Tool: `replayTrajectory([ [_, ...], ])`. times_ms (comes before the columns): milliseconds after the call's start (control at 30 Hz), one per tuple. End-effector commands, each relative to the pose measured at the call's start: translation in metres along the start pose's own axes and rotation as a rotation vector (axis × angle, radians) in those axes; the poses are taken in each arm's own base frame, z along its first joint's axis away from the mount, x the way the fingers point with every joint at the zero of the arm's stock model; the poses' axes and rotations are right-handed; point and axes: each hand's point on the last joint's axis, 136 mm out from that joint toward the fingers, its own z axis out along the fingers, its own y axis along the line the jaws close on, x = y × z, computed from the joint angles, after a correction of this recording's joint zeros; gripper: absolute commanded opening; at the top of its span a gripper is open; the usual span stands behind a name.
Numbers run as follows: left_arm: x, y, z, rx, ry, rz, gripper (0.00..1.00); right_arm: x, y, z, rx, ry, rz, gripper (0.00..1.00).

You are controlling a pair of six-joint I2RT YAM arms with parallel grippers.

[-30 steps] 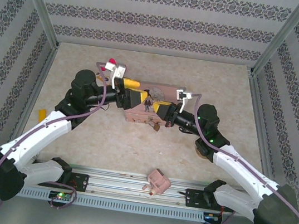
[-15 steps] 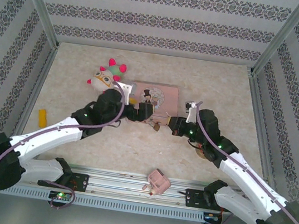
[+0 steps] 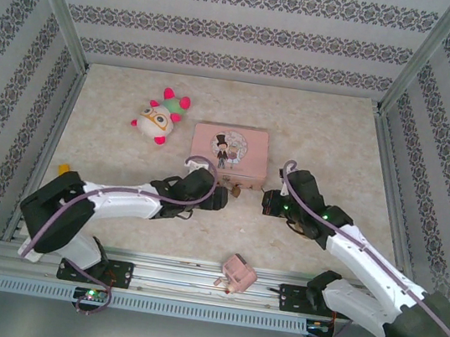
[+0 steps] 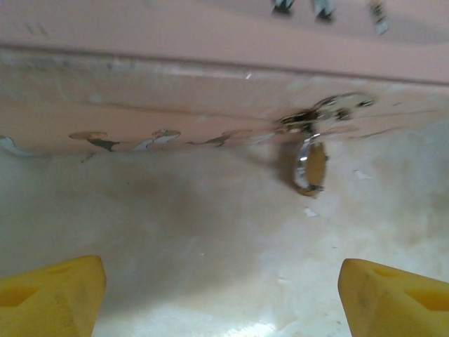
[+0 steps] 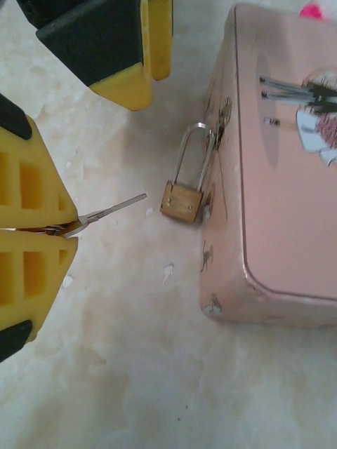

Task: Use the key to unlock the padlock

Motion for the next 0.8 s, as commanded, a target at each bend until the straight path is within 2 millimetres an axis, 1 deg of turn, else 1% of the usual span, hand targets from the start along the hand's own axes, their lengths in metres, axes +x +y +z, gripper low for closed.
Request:
replayTrajectory([
  [0,-0.018,-0.019,0.008,0.013,-0.056,-0.016,0.83,0.001,-0.017,0.007,0.087,0.014,-0.014,0.0],
  [167,-0.023,-0.03,0.028,0.008,-0.051,0.025,0.75,-0.001,-0.021,0.017,0.121,0.041,-0.027,0.0],
  [333,-0.031,-0.04,0.05,0.001,-0.05,0.061,0.67,-0.006,-0.032,0.021,0.158,0.029,0.003,0.0],
  [400,-0.036,-0.044,0.057,0.001,-0.054,0.072,0.66,-0.009,-0.039,0.02,0.168,0.017,0.029,0.0],
  [567,-0.049,-0.054,0.071,-0.002,-0.066,0.115,0.65,-0.014,-0.053,0.017,0.163,-0.017,0.097,0.0],
  [633,-0.052,-0.052,0.075,-0.021,-0.062,0.114,0.67,-0.016,-0.057,0.014,0.156,-0.03,0.123,0.0],
  [767,-0.053,-0.043,0.08,-0.074,-0.057,0.101,0.72,-0.018,-0.063,0.01,0.139,-0.05,0.157,0.0],
])
